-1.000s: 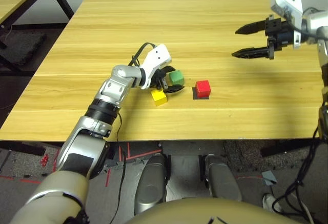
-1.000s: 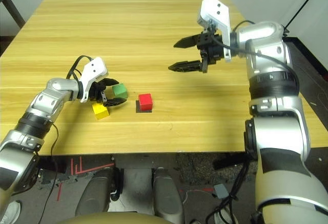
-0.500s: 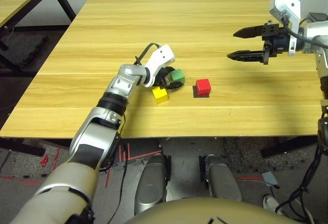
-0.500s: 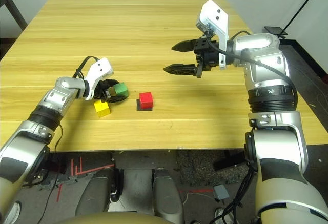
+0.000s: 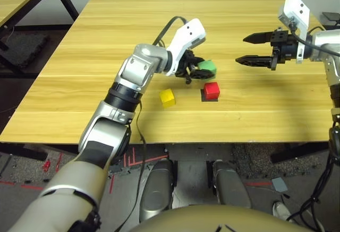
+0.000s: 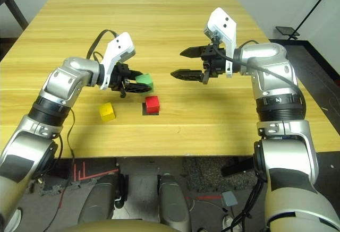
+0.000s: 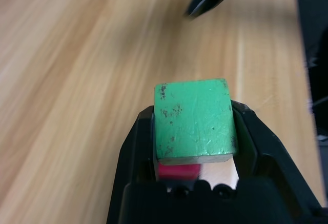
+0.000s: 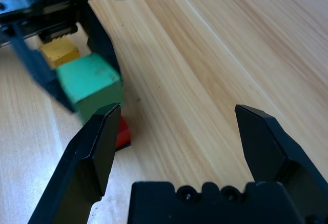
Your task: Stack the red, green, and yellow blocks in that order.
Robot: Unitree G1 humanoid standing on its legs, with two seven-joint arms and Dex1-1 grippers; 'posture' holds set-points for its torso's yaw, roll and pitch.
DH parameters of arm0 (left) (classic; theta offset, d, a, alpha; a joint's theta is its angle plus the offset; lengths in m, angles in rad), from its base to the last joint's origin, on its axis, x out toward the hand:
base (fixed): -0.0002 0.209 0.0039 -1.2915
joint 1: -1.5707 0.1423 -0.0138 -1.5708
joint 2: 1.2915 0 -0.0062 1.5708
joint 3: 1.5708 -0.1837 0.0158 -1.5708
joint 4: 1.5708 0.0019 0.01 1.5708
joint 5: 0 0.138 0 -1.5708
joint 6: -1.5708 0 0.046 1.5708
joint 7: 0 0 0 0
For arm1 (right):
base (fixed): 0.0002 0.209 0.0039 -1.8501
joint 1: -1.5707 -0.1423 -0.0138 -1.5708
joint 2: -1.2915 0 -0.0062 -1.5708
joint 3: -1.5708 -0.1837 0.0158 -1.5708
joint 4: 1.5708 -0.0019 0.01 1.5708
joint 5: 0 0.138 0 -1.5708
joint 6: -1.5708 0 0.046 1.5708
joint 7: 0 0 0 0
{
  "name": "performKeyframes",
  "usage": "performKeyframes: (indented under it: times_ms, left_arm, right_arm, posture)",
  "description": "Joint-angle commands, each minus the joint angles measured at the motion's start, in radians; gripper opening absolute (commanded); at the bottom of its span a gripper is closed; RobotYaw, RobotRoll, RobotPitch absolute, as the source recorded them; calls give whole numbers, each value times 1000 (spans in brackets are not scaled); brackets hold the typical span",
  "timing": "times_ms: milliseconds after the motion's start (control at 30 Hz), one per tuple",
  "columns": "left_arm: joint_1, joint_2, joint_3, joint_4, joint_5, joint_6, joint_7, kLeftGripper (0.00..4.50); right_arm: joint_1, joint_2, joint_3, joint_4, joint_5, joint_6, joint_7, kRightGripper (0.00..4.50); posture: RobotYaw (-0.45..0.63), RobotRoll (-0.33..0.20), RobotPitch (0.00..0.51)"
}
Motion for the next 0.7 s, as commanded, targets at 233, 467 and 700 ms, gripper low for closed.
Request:
performKeyframes:
  times_ms: [233, 467, 700]
  left_arm:
    - [35, -2, -63, 65, 35, -85, 30, 2079]
    - [32, -6, -58, 96, 32, -113, 31, 2079]
    - [37, -9, -59, 115, 35, -146, 31, 2079]
  right_arm:
    - [56, -21, -28, -81, 37, 44, -29, 4500]
    - [77, -31, -31, -105, 50, 59, -48, 4500]
    - [81, -26, -32, -111, 57, 60, -60, 4500]
  posture:
    - [82, -110, 85]
    - [74, -103, 85]
    - [72, -99, 87]
